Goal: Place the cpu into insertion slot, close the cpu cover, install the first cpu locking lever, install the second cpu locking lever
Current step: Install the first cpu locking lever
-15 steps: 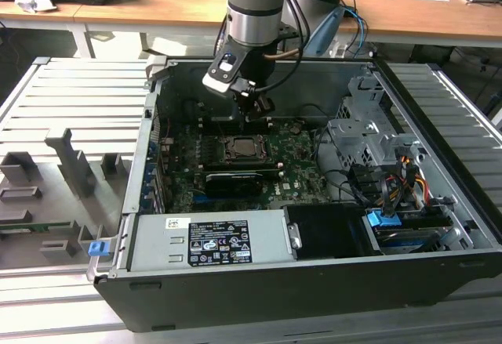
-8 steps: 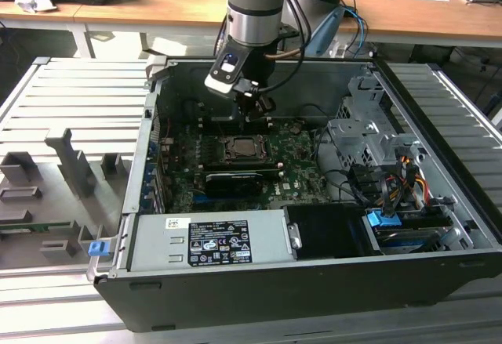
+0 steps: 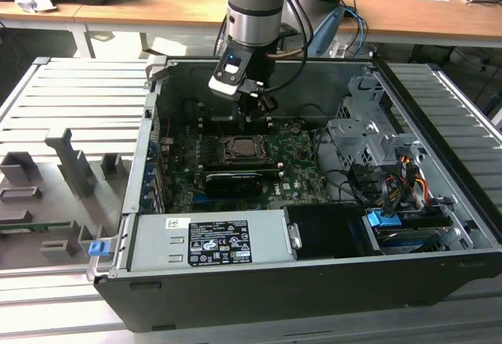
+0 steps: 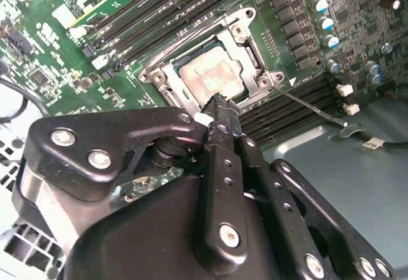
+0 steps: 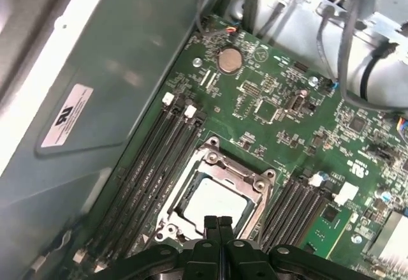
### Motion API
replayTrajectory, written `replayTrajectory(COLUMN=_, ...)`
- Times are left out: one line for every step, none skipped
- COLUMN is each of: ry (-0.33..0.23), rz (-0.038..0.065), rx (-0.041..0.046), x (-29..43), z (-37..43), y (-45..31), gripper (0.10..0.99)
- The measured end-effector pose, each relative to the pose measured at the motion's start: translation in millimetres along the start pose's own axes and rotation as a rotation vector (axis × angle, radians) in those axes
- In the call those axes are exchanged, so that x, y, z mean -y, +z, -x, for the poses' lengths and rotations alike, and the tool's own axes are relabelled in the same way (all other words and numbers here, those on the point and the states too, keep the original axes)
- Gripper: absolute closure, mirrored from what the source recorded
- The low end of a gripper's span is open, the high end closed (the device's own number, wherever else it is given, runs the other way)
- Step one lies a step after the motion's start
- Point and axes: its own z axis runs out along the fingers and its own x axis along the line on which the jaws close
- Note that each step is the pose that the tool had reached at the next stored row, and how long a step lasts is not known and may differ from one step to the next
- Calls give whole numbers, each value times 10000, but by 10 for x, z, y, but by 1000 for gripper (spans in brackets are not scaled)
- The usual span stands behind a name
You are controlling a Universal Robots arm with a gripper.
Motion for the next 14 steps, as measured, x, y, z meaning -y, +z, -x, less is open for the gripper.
replayTrajectory(ry=-213, rz=-1, rx=-3, x=0, z=0, y=0, gripper=980)
replayTrajectory(ry=-344, rz=0, rx=-6, x=0, z=0, y=0, gripper=980)
replayTrajectory(ry=-418, rz=-1, rx=-7, x=0, z=0, y=0, gripper=980)
replayTrajectory(ry=-541, rz=-3, rx=-8, x=0, z=0, y=0, gripper=980)
replayTrajectory(ry=-686, rz=-4, rx=-10, x=0, z=0, y=0, gripper=980)
replayTrajectory(ry=-774, rz=-4, rx=-13, x=0, z=0, y=0, gripper=980)
replayTrajectory(ry=-858, rz=-5, rx=-13, x=0, z=0, y=0, gripper=980)
replayTrajectory(ry=-994, rz=-6, rx=-16, x=0, z=0, y=0, gripper=980)
replayTrajectory(ry=-1075, rz=-6, rx=-17, x=0, z=0, y=0, gripper=980)
replayTrajectory(ry=-1147, rz=-6, rx=-18, x=0, z=0, y=0, gripper=980)
replayTrajectory(ry=-1317, rz=-7, rx=-20, x=0, z=0, y=0, gripper=980)
replayTrajectory(ry=-1450, rz=-8, rx=-22, x=0, z=0, y=0, gripper=980)
replayTrajectory(ry=-1489, rz=-8, rx=-23, x=0, z=0, y=0, gripper=980)
replayTrajectory(ry=-1507, rz=-10, rx=-22, x=1, z=1, y=-3, gripper=980)
